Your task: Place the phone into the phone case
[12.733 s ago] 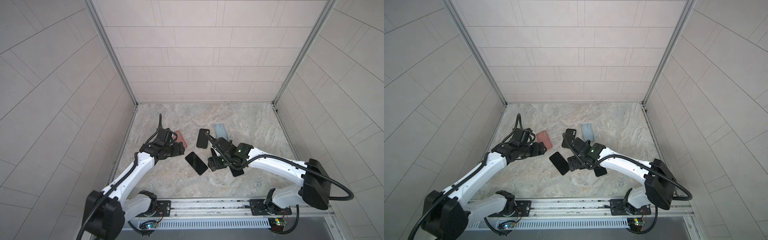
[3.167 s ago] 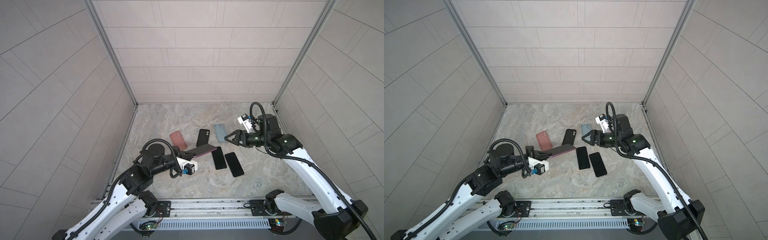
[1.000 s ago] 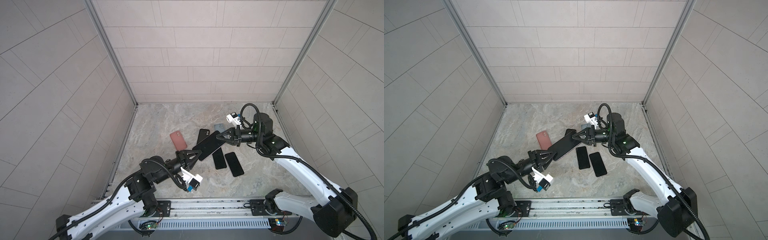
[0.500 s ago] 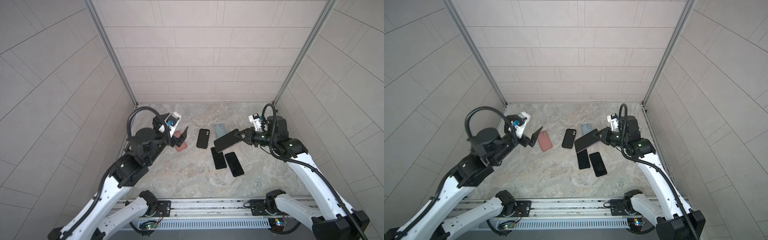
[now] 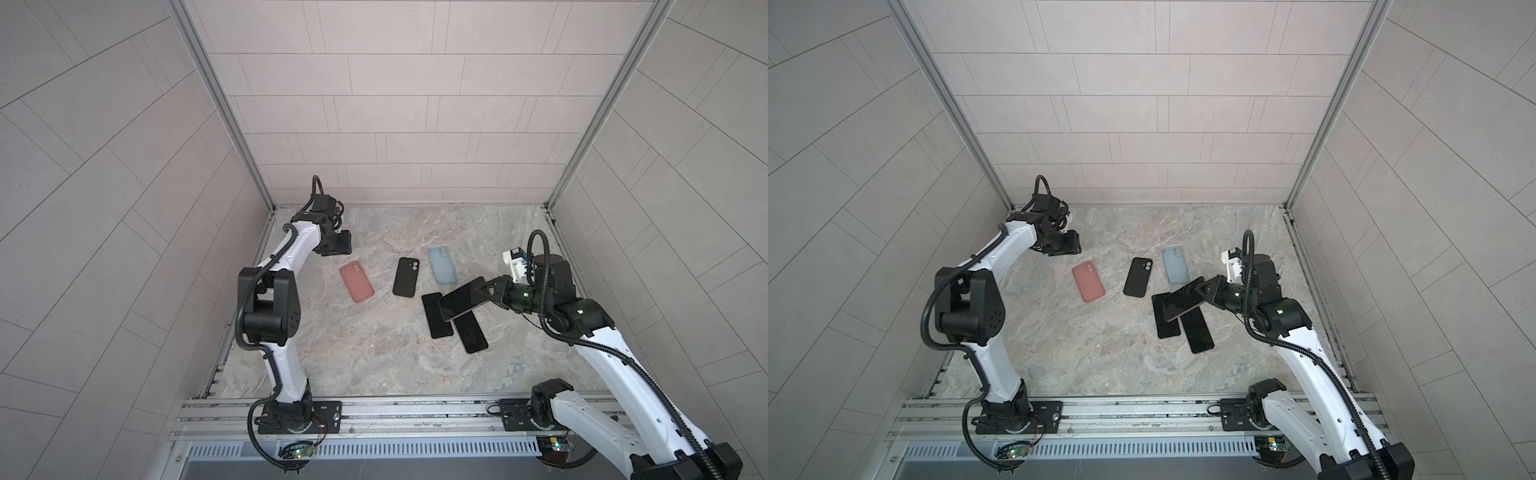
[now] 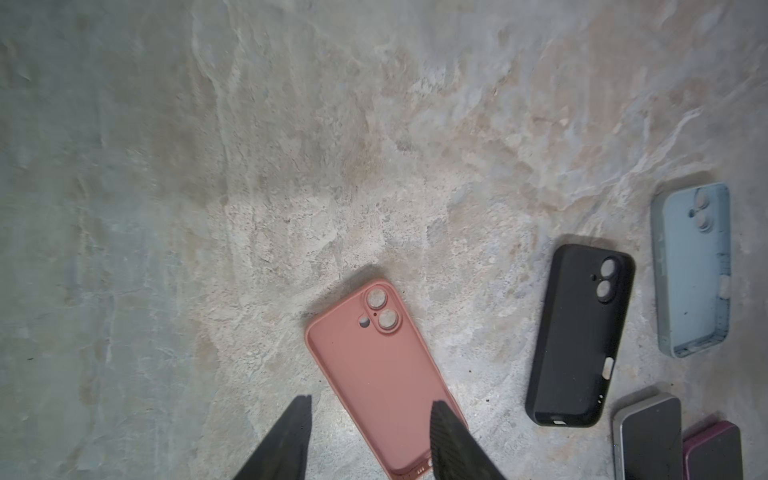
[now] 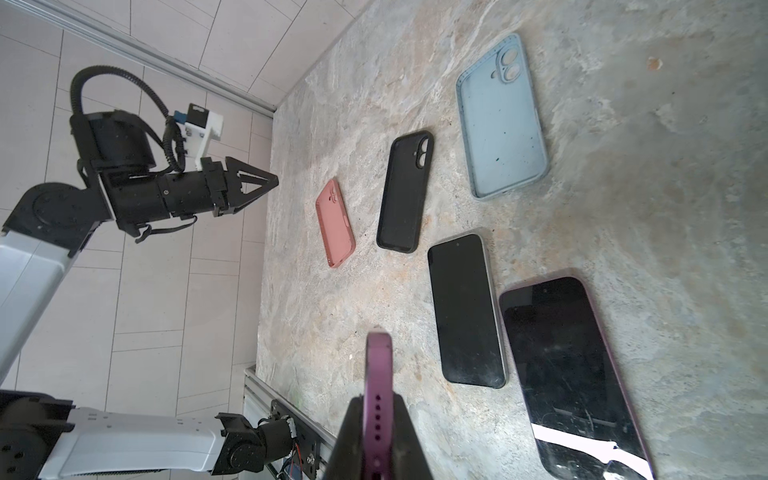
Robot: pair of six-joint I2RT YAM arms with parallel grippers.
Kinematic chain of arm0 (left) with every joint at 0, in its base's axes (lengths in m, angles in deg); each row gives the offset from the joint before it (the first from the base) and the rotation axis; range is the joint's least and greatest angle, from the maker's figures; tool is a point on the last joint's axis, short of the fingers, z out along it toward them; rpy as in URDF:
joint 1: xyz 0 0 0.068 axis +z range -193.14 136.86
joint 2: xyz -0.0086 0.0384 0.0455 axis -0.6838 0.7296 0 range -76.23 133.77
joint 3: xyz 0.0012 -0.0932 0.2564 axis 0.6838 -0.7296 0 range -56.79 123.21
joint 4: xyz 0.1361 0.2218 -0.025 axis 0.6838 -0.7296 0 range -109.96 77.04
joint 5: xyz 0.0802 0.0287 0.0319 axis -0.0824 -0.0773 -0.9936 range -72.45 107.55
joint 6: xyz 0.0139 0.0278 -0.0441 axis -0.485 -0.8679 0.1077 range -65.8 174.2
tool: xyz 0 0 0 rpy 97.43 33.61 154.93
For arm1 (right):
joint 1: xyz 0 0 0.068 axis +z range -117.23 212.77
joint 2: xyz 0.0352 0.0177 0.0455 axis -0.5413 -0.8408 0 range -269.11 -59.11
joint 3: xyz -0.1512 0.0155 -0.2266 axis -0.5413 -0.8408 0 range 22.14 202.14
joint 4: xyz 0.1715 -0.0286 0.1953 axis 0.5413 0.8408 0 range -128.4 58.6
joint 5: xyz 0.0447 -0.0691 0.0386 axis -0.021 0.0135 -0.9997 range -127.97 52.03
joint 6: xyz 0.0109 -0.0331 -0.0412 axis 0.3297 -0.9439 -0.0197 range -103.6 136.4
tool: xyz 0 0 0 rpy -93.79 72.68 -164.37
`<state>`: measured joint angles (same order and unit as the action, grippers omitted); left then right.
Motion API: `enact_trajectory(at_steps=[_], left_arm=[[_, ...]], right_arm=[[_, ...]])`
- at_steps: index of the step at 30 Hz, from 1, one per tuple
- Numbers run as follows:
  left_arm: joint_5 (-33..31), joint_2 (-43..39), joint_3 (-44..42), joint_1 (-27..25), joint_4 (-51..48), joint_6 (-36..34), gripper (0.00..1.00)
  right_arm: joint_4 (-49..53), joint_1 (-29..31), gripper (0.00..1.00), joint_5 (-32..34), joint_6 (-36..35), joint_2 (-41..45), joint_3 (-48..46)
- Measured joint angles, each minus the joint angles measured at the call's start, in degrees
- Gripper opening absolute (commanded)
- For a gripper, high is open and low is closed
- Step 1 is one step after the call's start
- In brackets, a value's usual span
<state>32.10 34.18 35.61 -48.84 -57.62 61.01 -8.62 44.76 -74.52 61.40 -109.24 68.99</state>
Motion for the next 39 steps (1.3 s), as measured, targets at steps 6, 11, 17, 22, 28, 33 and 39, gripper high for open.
enact_trajectory(at_steps=[6, 11, 17, 22, 28, 33, 39], left_arm=[[-3.85, 5.81, 3.50, -1.51, -2.84, -6.62, 0.52], [-6.32, 9.25, 3.87, -3.74, -2.73, -14.95, 0.53], [-8.98, 13.88, 7.13, -4.92, -2.43, -21.16, 0.53], [-11.34, 17.68, 10.67, -4.79, -2.45, -23.21, 0.53], [-12.59, 19.63, 11.56, -4.42, -3.23, -23.87, 0.42], [-11.10, 19.91, 11.96, -3.91, -3.85, -24.02, 0.22], [-8.63, 15.87, 5.49, -3.82, -2.32, -22.38, 0.18]], right_arm=[[-0.26, 0.00, 0.00, -0.20, -1.38, -0.31, -1.11], [-0.46, 0.00, 0.00, -0.70, -2.82, -1.70, -1.11], [0.31, 0.00, 0.00, -1.46, -4.50, -2.62, -0.98], [1.36, 0.00, 0.00, -1.75, -5.73, -2.51, -0.90], [1.95, 0.00, 0.00, -1.77, -6.10, -2.47, -0.81], [2.40, 0.00, 0.00, -1.81, -6.16, -2.54, -0.28], [2.67, 0.00, 0.00, -1.84, -6.43, -3.13, 0.68]])
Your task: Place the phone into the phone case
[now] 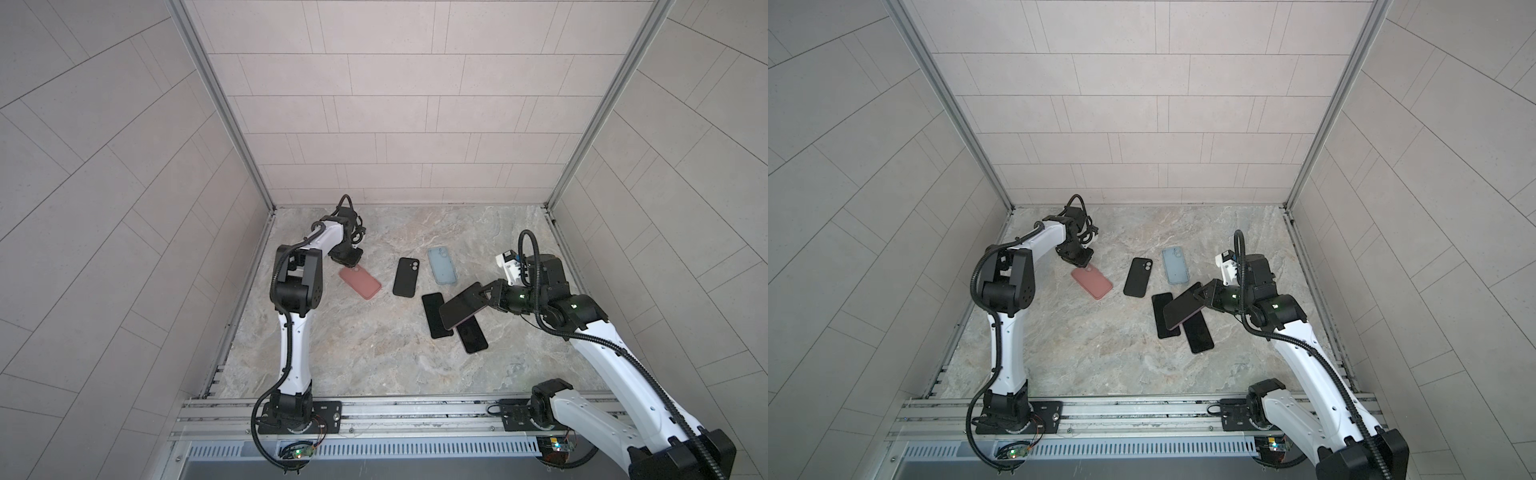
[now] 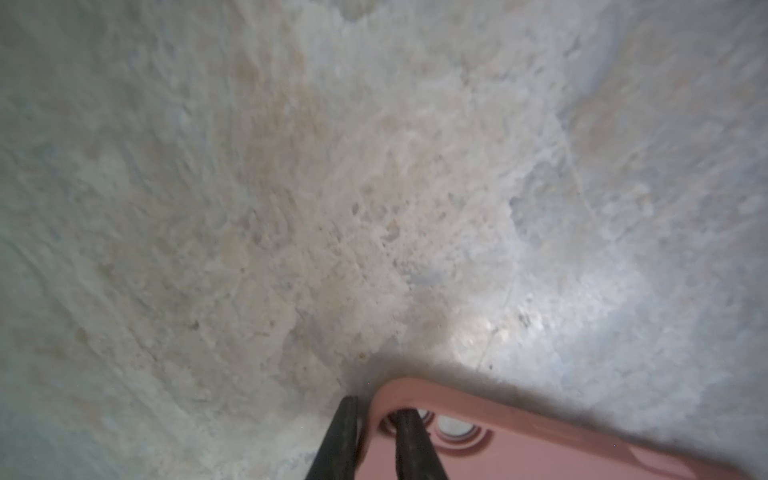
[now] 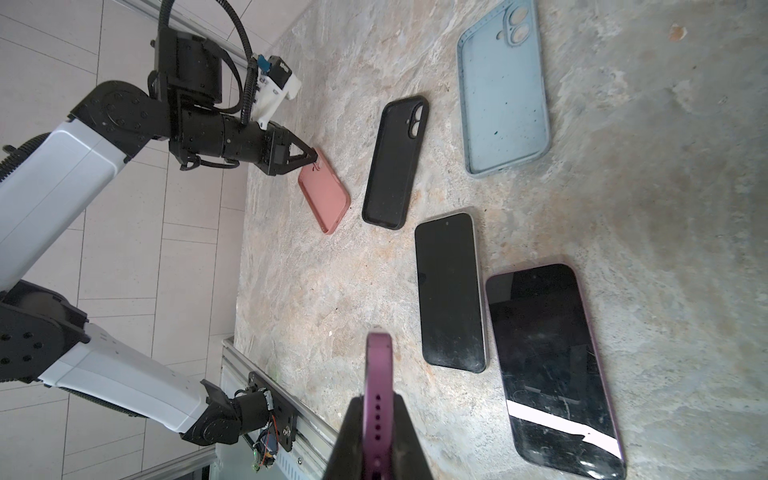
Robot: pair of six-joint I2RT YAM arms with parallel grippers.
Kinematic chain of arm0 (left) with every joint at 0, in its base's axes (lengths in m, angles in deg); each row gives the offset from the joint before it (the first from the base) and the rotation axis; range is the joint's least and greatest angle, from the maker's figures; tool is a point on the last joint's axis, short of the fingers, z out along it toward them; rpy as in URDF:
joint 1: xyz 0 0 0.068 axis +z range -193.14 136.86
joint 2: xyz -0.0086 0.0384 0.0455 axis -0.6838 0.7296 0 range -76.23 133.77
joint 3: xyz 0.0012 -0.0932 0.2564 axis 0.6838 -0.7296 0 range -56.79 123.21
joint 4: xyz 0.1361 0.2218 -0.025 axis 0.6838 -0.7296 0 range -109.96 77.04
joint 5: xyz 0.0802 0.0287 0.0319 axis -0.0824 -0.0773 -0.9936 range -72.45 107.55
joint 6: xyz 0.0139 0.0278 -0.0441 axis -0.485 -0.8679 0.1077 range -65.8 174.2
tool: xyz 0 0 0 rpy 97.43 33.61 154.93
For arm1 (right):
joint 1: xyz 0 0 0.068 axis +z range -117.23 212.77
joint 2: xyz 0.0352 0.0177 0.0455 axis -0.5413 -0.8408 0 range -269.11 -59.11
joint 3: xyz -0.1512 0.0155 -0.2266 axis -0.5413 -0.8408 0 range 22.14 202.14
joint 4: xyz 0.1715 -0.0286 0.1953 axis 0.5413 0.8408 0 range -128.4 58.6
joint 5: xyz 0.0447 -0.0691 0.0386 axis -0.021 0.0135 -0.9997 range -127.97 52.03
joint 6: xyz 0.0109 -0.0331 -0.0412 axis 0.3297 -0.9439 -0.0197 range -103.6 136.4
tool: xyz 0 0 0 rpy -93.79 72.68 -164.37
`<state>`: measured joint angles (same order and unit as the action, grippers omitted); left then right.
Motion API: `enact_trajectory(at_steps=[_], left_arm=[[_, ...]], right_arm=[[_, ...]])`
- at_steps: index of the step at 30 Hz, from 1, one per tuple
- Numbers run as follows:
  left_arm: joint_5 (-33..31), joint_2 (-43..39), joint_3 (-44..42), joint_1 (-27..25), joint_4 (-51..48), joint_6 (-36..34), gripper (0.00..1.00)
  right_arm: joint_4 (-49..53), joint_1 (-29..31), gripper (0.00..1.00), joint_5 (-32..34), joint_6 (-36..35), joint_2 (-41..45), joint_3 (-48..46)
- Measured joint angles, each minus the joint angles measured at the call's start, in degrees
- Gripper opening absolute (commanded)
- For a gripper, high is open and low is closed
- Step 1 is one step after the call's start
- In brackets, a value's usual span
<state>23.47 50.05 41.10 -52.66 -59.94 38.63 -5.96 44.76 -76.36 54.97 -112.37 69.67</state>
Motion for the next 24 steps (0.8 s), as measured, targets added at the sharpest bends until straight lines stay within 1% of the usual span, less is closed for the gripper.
enact_trajectory(at_steps=[3, 10, 11, 14, 16, 18, 21, 24], left_arm=[[0.87, -5.27, -6.80, -0.39, 0.31, 1.77, 0.14], [4.66, -22.32, -22.86, -1.84, 3.63, 7.37, 0.14], [5.01, -24.39, -24.94, -2.23, 4.13, 8.15, 0.15], [5.01, -29.77, -30.36, -3.54, 5.33, 10.36, 0.29], [4.17, -31.17, -32.11, -4.04, 6.10, 11.74, 0.34], [3.17, -31.28, -32.39, -4.55, 6.82, 12.68, 0.37], [2.12, -30.08, -31.17, -4.46, 7.69, 13.53, 0.37], [1.81, -26.84, -27.78, -4.37, 7.78, 13.86, 0.37]], right_arm=[[-0.04, 0.00, 0.00, -0.22, 0.04, -0.42, 0.13], [-0.07, 0.09, 0.00, -0.96, 0.72, -0.79, 0.33], [-0.11, 0.13, 0.00, -1.07, 0.96, -0.81, 0.48], [-0.96, 1.03, 0.00, -1.25, 2.01, -0.81, 0.83], [-1.40, 1.99, 0.00, -1.18, 2.64, -0.81, 1.01], [-1.73, 3.19, 0.00, -0.87, 3.10, -0.81, 1.03], [-1.86, 5.40, 0.00, 0.17, 3.93, -0.79, 1.03], [-2.01, 7.19, 0.00, 1.38, 4.57, -0.74, 1.03]])
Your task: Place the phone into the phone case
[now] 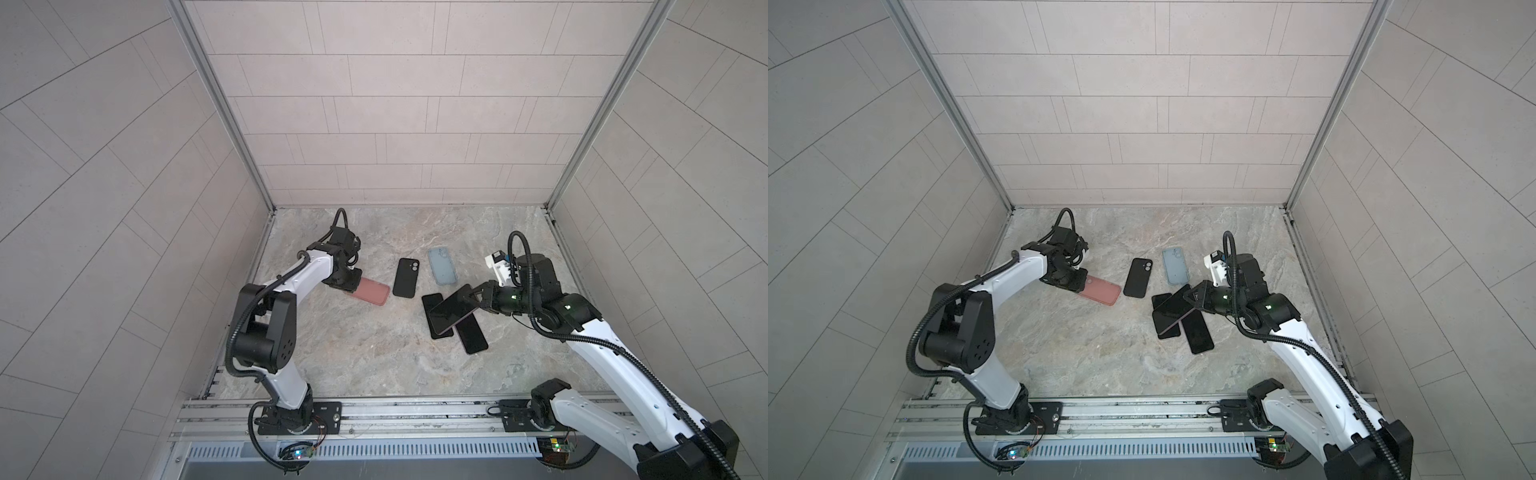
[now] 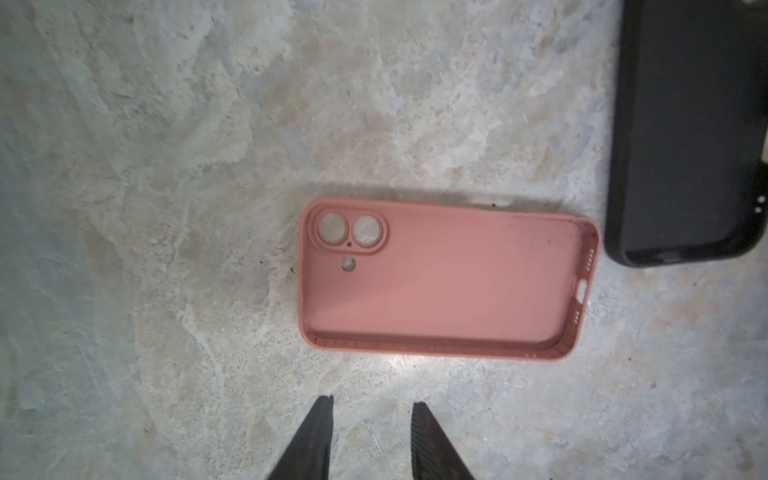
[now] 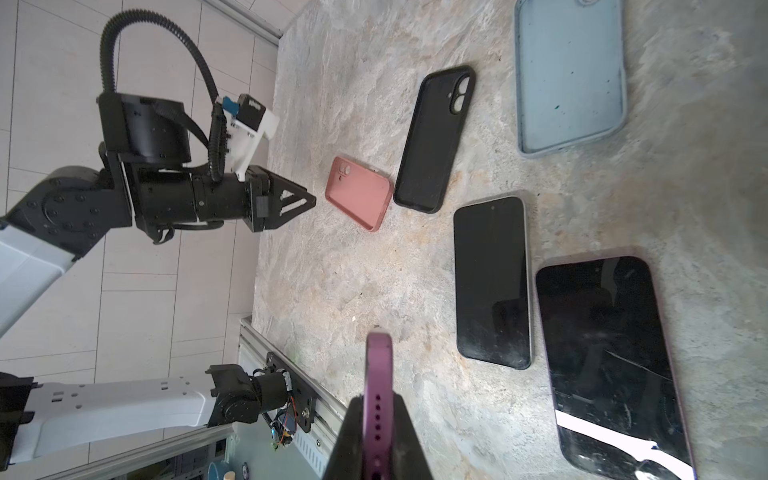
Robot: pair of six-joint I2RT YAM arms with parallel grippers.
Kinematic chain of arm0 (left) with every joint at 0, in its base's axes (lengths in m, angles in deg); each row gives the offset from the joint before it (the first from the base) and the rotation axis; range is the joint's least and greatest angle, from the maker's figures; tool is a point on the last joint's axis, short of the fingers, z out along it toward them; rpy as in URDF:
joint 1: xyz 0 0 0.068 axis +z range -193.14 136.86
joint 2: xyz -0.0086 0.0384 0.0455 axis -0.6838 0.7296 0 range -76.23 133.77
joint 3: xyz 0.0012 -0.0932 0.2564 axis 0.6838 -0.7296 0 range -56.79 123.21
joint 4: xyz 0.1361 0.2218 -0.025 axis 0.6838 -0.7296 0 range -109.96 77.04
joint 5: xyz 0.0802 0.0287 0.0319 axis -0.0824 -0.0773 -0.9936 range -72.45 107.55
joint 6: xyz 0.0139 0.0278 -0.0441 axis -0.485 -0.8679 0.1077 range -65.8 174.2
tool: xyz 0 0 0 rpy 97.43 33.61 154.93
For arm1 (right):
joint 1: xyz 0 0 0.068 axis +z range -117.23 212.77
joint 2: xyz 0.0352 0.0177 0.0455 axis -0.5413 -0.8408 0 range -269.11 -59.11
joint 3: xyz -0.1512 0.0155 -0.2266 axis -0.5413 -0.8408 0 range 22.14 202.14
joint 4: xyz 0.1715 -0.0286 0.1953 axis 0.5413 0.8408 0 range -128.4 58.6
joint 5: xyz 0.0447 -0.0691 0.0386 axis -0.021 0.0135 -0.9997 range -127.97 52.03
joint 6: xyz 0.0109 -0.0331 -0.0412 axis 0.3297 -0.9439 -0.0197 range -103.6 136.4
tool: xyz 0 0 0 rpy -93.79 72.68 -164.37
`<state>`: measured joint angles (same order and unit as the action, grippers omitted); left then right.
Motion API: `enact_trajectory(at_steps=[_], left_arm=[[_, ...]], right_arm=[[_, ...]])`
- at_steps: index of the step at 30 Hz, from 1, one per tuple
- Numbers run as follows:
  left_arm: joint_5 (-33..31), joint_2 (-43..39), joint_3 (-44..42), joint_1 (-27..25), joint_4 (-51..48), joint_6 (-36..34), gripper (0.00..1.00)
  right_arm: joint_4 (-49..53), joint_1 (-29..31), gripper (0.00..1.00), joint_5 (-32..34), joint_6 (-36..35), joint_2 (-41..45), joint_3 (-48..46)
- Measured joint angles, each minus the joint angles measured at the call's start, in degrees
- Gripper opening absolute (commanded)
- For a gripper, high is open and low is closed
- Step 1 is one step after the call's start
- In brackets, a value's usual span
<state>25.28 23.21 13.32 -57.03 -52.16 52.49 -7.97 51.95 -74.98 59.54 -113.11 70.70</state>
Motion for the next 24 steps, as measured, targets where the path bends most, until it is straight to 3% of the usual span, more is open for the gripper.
enact_trajectory(at_steps=[9, 24], left_arm=[[-0.17, 9.53, 5.64, 0.68, 0.98, -0.15, 0.36], [-1.73, 9.94, 5.64, 2.60, 0.98, -0.28, 0.36]], right_arm=[[-0.39, 0.44, 0.00, 2.58, 1.09, 0.13, 0.00], [-0.48, 0.44, 0.00, 2.97, 1.09, 0.11, -0.02]])
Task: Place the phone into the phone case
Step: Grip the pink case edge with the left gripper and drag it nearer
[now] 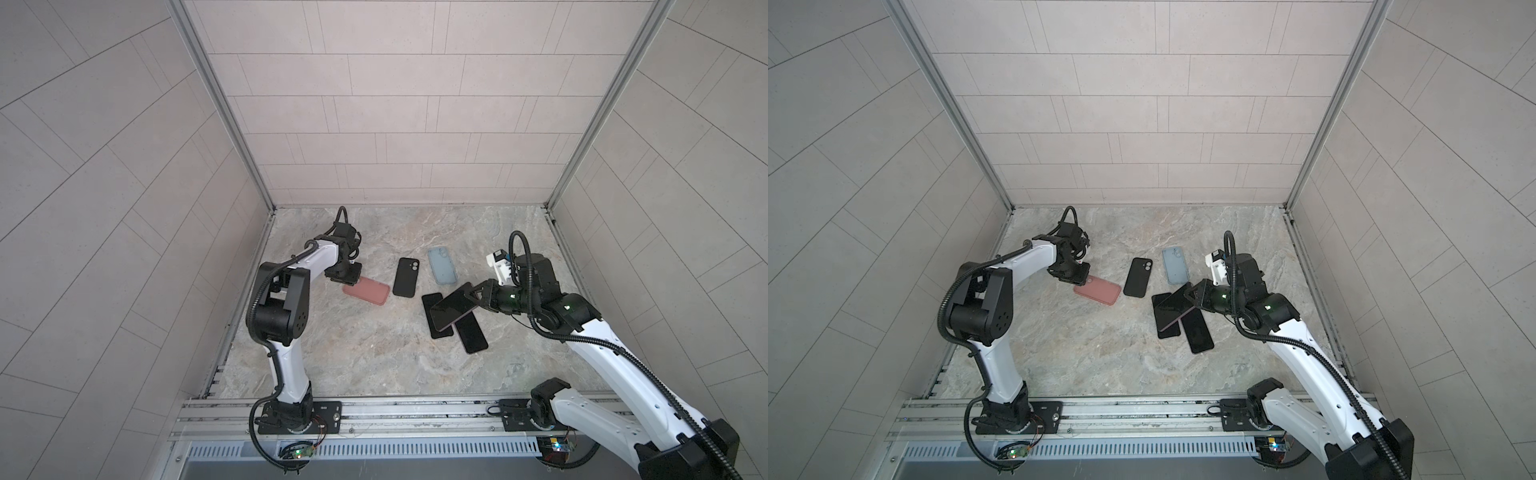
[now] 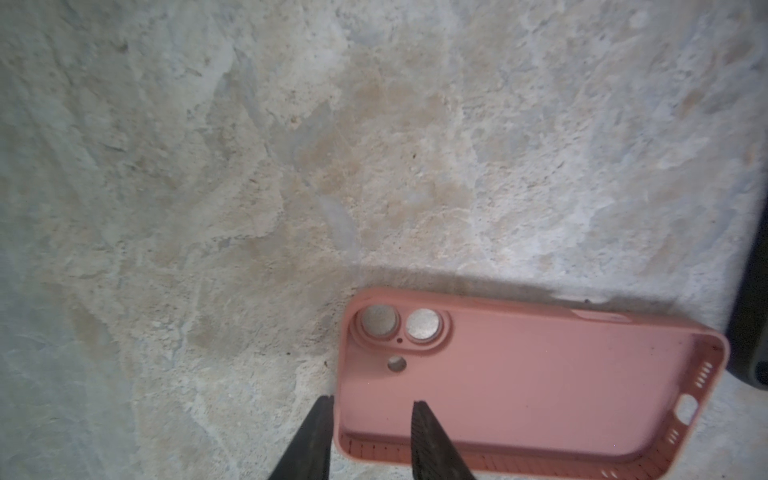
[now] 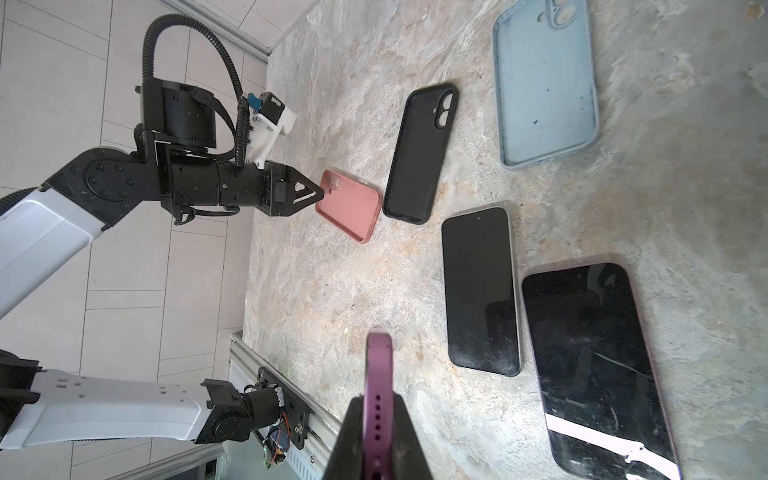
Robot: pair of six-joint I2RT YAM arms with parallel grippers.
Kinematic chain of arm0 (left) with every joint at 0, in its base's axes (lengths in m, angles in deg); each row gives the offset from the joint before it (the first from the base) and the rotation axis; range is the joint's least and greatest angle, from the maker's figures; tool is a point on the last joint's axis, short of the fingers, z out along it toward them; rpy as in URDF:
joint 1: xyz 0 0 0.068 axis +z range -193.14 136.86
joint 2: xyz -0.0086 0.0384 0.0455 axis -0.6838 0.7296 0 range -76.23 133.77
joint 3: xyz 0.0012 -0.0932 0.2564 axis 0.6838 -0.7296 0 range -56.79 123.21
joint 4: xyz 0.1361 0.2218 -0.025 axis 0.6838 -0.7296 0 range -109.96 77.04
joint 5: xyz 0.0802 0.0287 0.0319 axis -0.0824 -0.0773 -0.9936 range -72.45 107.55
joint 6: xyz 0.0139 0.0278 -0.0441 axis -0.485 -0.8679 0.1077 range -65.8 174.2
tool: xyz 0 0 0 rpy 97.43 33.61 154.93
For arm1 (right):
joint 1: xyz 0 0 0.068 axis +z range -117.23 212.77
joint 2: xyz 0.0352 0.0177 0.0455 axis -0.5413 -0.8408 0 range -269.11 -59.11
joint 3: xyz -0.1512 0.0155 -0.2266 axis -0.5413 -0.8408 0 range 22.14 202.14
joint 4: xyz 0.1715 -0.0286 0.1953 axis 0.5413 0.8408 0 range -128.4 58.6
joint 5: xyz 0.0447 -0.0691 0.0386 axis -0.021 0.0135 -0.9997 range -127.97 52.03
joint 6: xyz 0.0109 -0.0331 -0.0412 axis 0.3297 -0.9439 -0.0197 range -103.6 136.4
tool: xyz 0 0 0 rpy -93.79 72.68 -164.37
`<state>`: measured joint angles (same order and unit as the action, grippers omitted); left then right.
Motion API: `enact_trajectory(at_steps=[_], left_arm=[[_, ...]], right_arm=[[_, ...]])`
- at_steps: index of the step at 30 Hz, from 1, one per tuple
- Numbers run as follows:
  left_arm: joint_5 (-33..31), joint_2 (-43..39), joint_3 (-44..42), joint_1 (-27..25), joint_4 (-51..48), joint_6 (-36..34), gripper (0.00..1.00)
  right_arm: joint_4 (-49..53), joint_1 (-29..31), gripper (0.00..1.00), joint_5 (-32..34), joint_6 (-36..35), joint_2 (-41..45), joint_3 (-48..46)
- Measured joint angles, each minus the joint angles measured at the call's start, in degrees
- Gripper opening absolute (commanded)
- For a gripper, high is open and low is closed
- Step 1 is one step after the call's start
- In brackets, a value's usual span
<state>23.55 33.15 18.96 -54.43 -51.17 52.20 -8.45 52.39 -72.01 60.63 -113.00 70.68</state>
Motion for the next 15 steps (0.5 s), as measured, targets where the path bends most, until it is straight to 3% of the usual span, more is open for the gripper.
enact_trajectory(at_steps=[15], left_arm=[[0.15, 3.39, 0.46, 0.70, -0.42, -0.33, 0.37]], right_arm=[[-0.04, 0.00, 0.00, 0.02, 0.20, 0.66, -0.22]])
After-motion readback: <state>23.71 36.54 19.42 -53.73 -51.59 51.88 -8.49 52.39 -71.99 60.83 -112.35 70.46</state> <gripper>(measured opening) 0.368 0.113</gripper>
